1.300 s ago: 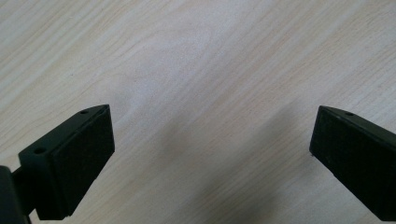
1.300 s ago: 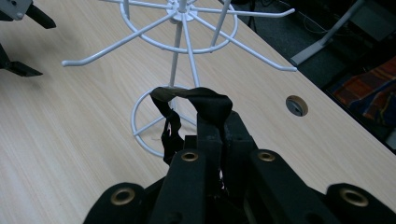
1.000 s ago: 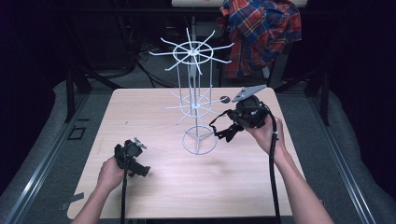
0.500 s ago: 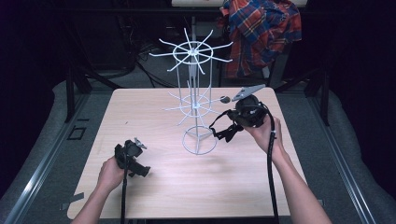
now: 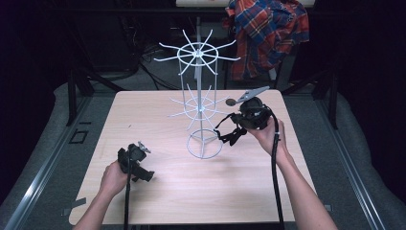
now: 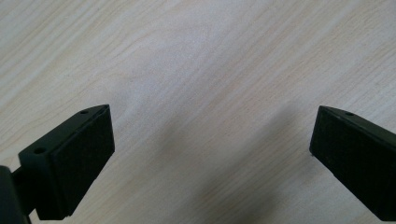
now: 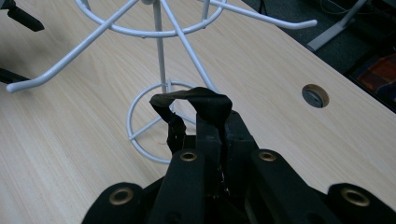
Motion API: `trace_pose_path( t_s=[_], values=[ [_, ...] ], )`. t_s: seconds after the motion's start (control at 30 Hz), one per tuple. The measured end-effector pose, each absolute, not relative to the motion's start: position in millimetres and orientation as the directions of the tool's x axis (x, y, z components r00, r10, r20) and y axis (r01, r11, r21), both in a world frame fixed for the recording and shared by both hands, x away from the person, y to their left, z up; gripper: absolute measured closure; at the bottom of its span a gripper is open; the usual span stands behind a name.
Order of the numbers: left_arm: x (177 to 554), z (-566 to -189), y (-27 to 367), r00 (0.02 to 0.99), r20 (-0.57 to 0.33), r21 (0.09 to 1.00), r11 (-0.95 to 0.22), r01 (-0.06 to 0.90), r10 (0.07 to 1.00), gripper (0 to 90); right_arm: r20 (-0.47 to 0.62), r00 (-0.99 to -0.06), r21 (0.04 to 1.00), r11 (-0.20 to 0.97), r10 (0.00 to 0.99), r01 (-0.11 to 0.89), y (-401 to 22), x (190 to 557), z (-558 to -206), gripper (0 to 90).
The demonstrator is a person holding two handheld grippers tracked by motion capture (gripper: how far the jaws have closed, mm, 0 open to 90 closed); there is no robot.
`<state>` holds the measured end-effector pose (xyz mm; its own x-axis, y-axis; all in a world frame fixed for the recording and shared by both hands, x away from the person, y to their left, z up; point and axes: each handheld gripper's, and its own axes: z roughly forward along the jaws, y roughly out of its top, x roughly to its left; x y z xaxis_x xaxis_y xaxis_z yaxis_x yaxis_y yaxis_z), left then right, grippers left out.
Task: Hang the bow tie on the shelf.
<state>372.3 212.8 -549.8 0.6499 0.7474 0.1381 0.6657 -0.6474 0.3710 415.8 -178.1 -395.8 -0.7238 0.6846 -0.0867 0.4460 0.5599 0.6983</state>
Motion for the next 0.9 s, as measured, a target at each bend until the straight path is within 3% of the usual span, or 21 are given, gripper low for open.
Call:
trace_pose_path(
  t_s=[0.9],
  values=[
    [373, -551, 211, 0.655, 0.135, 0.362, -0.653, 0.665, 0.743, 0.1, -0.14, -0.762, 0.717, 0.595, 0.633, 0.363, -188, 417, -390, 86.0]
  ],
)
